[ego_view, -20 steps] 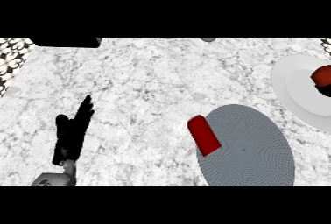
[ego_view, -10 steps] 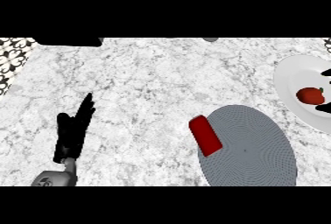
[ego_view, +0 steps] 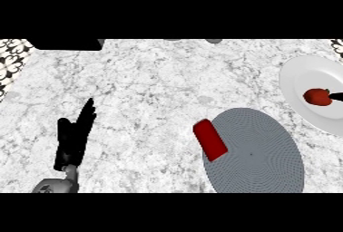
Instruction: Pick the bell pepper from the placemat and place it in the plate
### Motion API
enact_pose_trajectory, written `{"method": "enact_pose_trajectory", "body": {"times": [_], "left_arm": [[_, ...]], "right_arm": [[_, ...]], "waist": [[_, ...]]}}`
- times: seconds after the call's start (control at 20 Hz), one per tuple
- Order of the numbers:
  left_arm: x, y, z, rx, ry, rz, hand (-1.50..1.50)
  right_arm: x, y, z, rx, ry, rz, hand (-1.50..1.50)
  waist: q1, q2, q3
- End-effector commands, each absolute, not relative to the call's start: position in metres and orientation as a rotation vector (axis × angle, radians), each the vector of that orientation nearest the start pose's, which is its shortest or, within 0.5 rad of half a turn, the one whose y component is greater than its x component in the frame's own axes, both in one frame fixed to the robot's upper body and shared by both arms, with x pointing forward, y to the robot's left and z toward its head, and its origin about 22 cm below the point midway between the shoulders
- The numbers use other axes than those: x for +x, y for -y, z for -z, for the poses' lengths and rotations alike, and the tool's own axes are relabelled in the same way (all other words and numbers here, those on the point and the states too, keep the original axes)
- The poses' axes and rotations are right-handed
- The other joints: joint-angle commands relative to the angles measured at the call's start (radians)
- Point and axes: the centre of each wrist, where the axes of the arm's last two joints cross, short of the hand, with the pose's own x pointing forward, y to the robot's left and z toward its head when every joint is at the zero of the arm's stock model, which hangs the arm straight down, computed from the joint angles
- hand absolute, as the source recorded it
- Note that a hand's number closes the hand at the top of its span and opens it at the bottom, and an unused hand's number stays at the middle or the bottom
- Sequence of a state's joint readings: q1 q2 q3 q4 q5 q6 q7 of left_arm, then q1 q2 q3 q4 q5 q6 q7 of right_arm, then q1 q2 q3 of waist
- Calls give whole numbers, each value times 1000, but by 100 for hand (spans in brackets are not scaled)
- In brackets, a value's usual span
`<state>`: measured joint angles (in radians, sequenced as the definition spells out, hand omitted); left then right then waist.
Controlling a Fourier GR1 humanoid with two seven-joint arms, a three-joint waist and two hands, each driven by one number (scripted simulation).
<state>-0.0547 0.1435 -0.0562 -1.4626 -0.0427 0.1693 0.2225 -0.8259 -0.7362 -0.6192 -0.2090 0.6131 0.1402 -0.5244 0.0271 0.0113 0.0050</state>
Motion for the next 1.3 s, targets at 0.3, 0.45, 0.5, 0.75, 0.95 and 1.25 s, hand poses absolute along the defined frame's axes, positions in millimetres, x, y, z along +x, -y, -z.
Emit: {"method": "enact_pose_trajectory", "body": {"times": [0.3, 0.45, 0.5, 0.75, 0.95, 1.25], "left_arm": [[255, -251, 3, 225, 1293, 40, 0], [253, -255, 1, 224, 1292, 38, 0], [256, -234, 6, 206, 1307, 65, 0], [264, -241, 5, 201, 1311, 62, 0], [252, -237, 8, 212, 1289, 59, 0], [252, -232, -2, 228, 1312, 51, 0]], "right_arm": [[307, 527, -71, -426, 1635, -66, -150], [311, 522, -67, -386, 1655, -98, -150], [299, 527, -57, -390, 1668, -100, -150], [313, 510, -51, -389, 1692, -102, -150], [305, 519, -53, -415, 1658, -110, -150], [299, 522, -49, -521, 1610, -115, -150]], "waist": [[6, 3, 0], [0, -2, -2], [5, 3, 0], [18, 8, 0], [14, 4, 0], [17, 4, 0]]}}
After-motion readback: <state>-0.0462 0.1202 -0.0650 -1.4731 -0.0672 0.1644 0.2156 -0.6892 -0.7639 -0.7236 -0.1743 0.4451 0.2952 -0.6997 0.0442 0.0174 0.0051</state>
